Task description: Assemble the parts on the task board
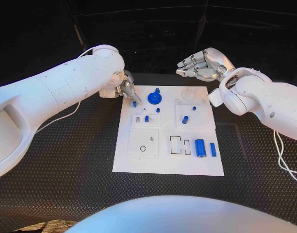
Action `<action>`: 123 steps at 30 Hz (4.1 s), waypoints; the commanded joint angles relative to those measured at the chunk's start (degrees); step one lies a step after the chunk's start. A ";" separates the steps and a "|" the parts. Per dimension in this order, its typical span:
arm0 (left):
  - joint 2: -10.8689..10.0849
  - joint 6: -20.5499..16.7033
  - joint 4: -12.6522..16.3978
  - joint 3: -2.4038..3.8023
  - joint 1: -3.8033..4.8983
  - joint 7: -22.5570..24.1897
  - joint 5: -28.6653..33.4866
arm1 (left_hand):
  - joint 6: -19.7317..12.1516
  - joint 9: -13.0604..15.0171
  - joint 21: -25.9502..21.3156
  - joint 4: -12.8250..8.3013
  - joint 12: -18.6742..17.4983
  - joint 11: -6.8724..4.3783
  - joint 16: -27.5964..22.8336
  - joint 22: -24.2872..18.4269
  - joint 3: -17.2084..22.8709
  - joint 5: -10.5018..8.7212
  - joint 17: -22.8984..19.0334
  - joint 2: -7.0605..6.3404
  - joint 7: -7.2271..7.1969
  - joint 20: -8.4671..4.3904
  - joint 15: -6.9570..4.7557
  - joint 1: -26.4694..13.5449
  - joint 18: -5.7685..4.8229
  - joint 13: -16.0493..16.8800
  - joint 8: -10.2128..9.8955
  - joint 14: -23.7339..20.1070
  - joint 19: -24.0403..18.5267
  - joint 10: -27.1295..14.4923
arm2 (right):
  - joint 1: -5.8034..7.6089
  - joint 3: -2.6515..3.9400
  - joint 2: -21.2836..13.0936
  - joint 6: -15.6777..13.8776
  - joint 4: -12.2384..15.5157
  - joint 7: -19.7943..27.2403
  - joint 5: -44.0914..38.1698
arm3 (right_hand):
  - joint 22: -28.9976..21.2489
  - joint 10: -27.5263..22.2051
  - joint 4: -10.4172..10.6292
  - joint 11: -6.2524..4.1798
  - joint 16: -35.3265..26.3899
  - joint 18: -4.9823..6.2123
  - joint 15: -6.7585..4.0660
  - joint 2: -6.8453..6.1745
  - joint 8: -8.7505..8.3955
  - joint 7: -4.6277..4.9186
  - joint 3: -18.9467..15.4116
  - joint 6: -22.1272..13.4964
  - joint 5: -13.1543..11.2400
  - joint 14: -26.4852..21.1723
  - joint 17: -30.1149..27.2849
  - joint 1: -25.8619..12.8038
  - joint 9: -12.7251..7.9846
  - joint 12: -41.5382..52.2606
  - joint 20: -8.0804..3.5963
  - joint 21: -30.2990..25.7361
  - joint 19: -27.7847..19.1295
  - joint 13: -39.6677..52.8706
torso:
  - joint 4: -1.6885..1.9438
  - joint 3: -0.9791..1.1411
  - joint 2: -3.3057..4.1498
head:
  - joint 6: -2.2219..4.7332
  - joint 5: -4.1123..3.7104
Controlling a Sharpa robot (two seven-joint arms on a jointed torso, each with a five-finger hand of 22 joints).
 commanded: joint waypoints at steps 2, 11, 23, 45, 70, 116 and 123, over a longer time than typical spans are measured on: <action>0.05 0.90 -0.03 0.03 0.09 -0.09 0.23 | 0.28 0.27 0.11 -0.55 0.11 -0.27 0.18 2.33 0.05 0.11 15.10 -0.28 -0.25 -0.20 -0.55 0.51 0.52 -0.04 0.44 6.04 0.06 0.16 | 0.09 0.00 0.02 0.37 0.10 0.53 0.22 | -0.09 -0.07 -0.03 0.15 -0.25 0.28 -0.04 0.28 -0.30 0.49 -0.20 0.41 0.24 0.04 -0.05 -0.39 0.05 0.21 0.15 -0.39 0.36 -0.07 | -0.01 0.00 0.00 | -0.02 0.03; 0.09 0.85 -0.04 0.03 0.08 -0.11 0.61 | -0.08 1.04 0.04 -4.14 -0.05 -0.73 0.18 2.42 3.36 0.35 15.10 0.95 -0.74 -0.50 -0.92 5.29 0.53 -0.07 0.70 6.04 0.08 0.17 | 0.09 -0.05 0.09 0.50 0.00 0.47 0.22 | -0.09 -0.07 -0.03 0.15 -0.25 0.28 -0.04 0.28 -0.30 0.49 -0.20 0.41 0.24 0.04 -0.05 -0.39 0.05 0.21 0.15 -0.39 0.36 -0.07 | 0.00 0.00 -0.01 | -0.02 0.01; 0.01 -0.82 -0.10 0.03 0.04 -0.05 4.44 | -1.49 3.75 -0.13 -10.25 -0.81 -1.06 0.18 2.64 16.46 0.54 15.10 0.97 -0.85 -0.90 -1.12 8.13 0.51 -0.39 1.86 6.04 0.14 0.21 | 0.09 -0.10 0.08 0.56 -0.14 0.44 0.22 | -0.09 -0.05 -0.04 0.14 -0.25 0.28 -0.05 0.35 -0.30 0.47 -0.16 0.43 0.29 0.06 -0.06 -0.35 0.05 0.23 0.15 -0.44 0.39 -0.08 | 0.02 -0.01 0.00 | -0.02 0.10; -8.33 -7.63 11.46 -1.06 0.37 0.72 13.79 | -3.51 10.13 -0.59 -15.45 -0.76 -1.07 0.18 2.91 37.69 0.38 15.10 -3.69 -1.00 -0.77 -1.14 -1.44 0.56 -0.31 7.53 6.04 0.15 1.03 | 0.09 -0.18 -0.18 0.77 -0.41 0.11 0.22 | -0.09 -0.05 -0.04 0.13 -0.25 0.28 -0.05 0.36 -0.30 0.47 -0.16 0.44 0.30 0.06 -0.07 -0.35 0.05 0.23 0.15 -0.45 0.39 -0.08 | 0.09 0.05 -0.05 | -0.02 0.31; -18.64 -26.32 31.18 -5.94 -1.44 1.88 4.07 | -3.28 11.04 -0.19 -16.73 -0.33 -1.32 0.18 3.41 41.08 0.70 15.10 -5.02 -1.23 -0.96 -1.35 -3.11 0.45 0.15 8.87 6.04 0.50 1.63 | -0.27 -0.26 -0.10 1.07 -0.76 0.18 0.22 | -0.09 -0.04 -0.05 0.12 -0.25 0.28 -0.07 0.41 -0.30 0.46 -0.13 0.46 0.36 0.07 -0.08 -0.32 0.05 0.25 0.15 -0.49 0.42 -0.08 | -0.02 -0.09 0.01 | -0.02 1.12; -19.96 -21.82 34.85 -6.04 -3.98 0.51 -1.05 | -3.29 11.20 0.10 -17.02 -0.21 -1.40 0.18 3.68 41.86 0.78 15.10 -5.42 -1.28 -1.05 -1.45 -3.34 0.38 0.27 9.18 6.04 0.70 1.80 | -0.57 -0.30 -0.16 1.39 -0.99 0.29 0.48 | -0.08 -0.04 -0.05 0.11 -0.25 0.28 -0.08 0.45 -0.31 0.45 -0.12 0.47 0.44 0.08 -0.11 -0.31 0.05 0.27 0.14 -0.57 0.46 -0.08 | -0.02 0.01 0.03 | -0.02 1.17; -19.81 -21.10 34.69 -6.05 -4.02 0.44 -1.05 | -3.29 11.20 0.10 -17.02 -0.21 -1.40 0.18 3.68 41.86 0.78 15.10 -5.42 -1.28 -1.05 -1.45 -3.34 0.38 0.27 9.18 6.04 0.70 1.80 | -0.58 -0.30 -0.13 1.42 -1.01 0.29 0.48 | -0.08 -0.04 -0.05 0.11 -0.25 0.28 -0.08 0.45 -0.31 0.45 -0.12 0.47 0.44 0.08 -0.11 -0.31 0.05 0.27 0.14 -0.57 0.46 -0.08 | -0.01 -0.01 0.03 | -0.02 1.17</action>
